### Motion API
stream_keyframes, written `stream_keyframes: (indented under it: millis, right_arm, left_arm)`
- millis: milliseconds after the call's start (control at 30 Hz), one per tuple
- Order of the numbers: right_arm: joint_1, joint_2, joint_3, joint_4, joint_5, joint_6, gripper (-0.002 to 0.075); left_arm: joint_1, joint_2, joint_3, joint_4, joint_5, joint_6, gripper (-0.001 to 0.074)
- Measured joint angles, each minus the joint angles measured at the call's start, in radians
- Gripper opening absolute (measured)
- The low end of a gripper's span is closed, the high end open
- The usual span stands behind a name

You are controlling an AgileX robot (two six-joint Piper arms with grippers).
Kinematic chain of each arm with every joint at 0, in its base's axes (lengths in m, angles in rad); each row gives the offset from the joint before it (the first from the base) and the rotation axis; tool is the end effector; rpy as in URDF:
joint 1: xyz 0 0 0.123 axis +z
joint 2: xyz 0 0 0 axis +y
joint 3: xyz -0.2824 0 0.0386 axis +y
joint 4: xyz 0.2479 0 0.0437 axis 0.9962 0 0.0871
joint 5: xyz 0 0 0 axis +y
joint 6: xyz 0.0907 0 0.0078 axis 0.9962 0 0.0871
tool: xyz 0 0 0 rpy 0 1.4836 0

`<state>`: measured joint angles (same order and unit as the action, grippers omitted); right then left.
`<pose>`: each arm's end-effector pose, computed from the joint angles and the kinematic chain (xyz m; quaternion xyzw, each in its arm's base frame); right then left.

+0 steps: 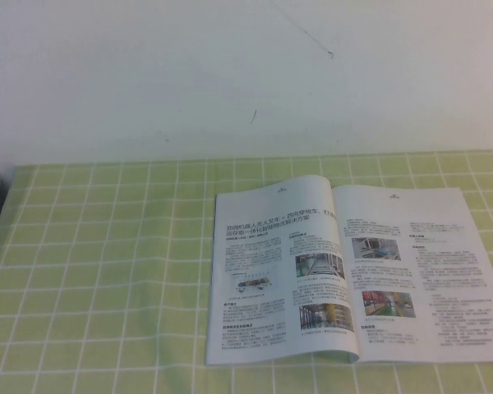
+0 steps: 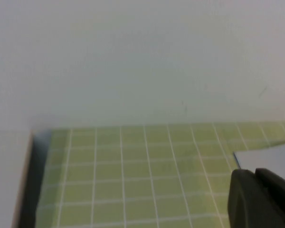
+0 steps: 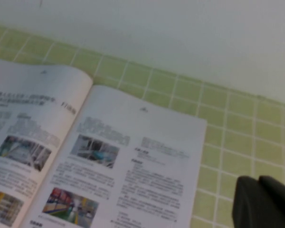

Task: Close book
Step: 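Close the open booklet and leave it lying on the table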

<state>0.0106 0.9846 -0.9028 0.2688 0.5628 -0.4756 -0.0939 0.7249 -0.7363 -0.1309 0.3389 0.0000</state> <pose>0.2036 0.0151 0.3564 -0.1461 0.8565 0.0035 0.4951 0.1489 -0.0180 0.3641 0.0018 0.7859 -0.0840 0.6127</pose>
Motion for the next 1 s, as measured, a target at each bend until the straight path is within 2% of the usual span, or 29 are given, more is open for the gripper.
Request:
stream_keyframes:
  millis: [100,200,367,633,1000]
  right_arm:
    - [0.000,0.160,-0.017,0.158,0.006,-0.176,-0.0003]
    - [0.000,0.306,-0.021,0.316,0.014,-0.325,-0.0003]
    - [0.011,0.535,-0.025,0.456,0.010,-0.472,-0.0003]
    - [0.130,0.762,-0.034,0.546,-0.074,-0.573,-0.0003]
    - [0.147,0.934,-0.059,0.562,-0.105,-0.581,-0.0003]
  left_arm:
    - [0.000,0.152,-0.064,-0.126,0.073,0.073,-0.0004]
    - [-0.002,0.303,-0.119,-0.292,0.121,0.225,-0.0004]
    - [-0.077,0.539,-0.194,-0.541,0.141,0.478,-0.0003]
    - [-0.224,0.857,-0.303,-0.610,0.110,0.538,-0.0003]
    - [-0.244,1.119,-0.417,-0.623,0.069,0.532,-0.0003]
